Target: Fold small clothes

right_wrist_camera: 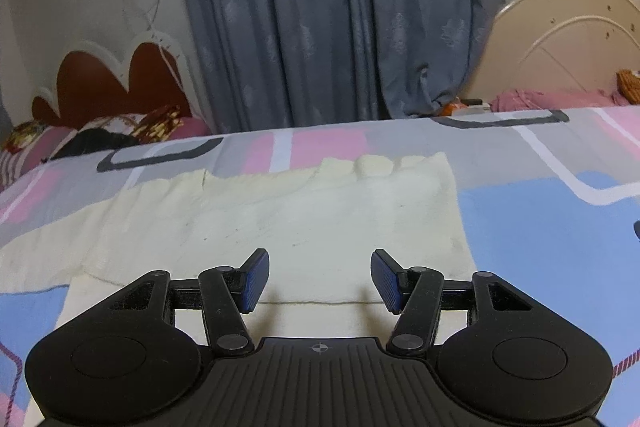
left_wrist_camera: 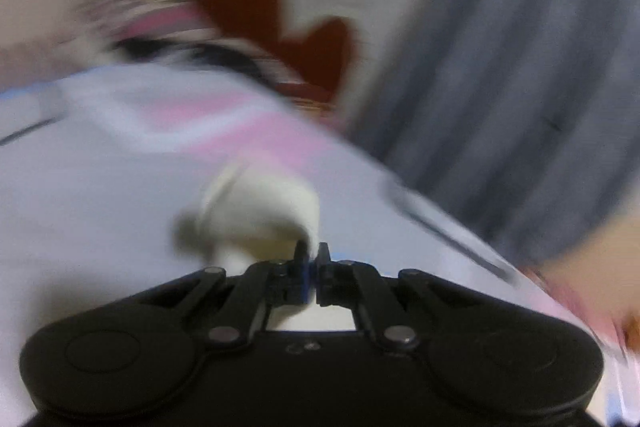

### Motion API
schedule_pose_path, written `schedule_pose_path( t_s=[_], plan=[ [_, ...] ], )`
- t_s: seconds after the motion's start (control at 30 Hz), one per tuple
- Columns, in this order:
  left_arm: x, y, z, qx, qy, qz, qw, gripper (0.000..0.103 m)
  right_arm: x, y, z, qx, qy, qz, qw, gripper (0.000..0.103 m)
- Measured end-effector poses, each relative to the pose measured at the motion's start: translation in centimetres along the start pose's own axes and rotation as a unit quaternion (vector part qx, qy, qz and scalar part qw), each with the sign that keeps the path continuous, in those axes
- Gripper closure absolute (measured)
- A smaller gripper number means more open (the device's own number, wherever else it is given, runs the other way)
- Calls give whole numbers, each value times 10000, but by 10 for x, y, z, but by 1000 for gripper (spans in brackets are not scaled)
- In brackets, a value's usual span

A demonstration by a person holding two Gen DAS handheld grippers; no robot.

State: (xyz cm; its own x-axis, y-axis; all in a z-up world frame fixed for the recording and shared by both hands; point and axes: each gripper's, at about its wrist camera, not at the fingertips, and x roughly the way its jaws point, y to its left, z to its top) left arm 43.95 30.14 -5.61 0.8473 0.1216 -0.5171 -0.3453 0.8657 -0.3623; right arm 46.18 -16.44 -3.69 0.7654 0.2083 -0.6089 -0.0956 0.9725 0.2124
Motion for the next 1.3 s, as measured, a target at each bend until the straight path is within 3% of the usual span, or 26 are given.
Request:
schedule_pose_path(
  t_s=[0.1, 0.17, 0.27, 0.4, 0.47, 0.53, 0.57, 0.63, 0.77, 0.83, 0.93, 1.07, 1.1, 1.13, 1.2, 1.3],
  plan=[
    [13, -90, -23, 663, 261, -795, 9943, 101, -5, -6, 0, 55, -52, -48, 10000, 46],
    [24, -140, -45, 1014, 518, -1084, 9876, 101, -10, -12, -1, -21, -83, -115, 9999, 46],
    [40, -202, -82, 1495, 908, -1286, 9762, 101, -18, -26, 1, 35, -102, -179, 9998, 46],
    [58, -247, -136, 2106, 1407, -1405, 9571, 99, -27, -50, 5, 321, -124, -243, 9991, 46],
    [62, -253, -158, 2313, 1624, -1776, 9426, 82, -28, -59, 7, 440, -94, -199, 9988, 46],
    [42, -252, -166, 2629, 1358, -1978, 9345, 37, -27, -64, 8, 562, -47, -62, 9984, 46],
    [33, -249, -168, 2686, 1296, -1949, 9344, 28, -26, -64, 9, 610, -42, 35, 9981, 46],
    [12, -232, -166, 2696, 1060, -1736, 9412, 28, -21, -63, 11, 757, 9, 300, 9967, 46],
    [-17, -169, -148, 2322, 681, -753, 9674, 30, 5, -59, 12, 1192, 313, 952, 9878, 46],
    [-22, -135, -138, 2059, 633, -368, 9758, 30, 20, -52, 13, 1252, 432, 1116, 9849, 46],
    [-15, -106, -129, 1862, 792, -38, 9793, 30, 48, -41, 14, 1297, 654, 1185, 9823, 46],
    [-2, -96, -125, 1820, 803, 10, 9800, 31, 69, -27, 22, 1065, 746, 1149, 9848, 47],
    [-1, -93, -122, 1806, 789, 14, 9804, 31, 72, -22, 24, 943, 771, 1188, 9854, 57],
    [0, -93, -122, 1807, 767, 51, 9805, 31, 75, -16, 26, 802, 840, 1211, 9858, 95],
    [4, -93, -118, 1849, 746, 109, 9799, 30, 75, -8, 30, 520, 779, 1162, 9888, 100],
    [7, -93, -120, 1851, 745, 140, 9798, 30, 47, -12, 41, 315, 229, 1120, 9929, 100]
  ],
)
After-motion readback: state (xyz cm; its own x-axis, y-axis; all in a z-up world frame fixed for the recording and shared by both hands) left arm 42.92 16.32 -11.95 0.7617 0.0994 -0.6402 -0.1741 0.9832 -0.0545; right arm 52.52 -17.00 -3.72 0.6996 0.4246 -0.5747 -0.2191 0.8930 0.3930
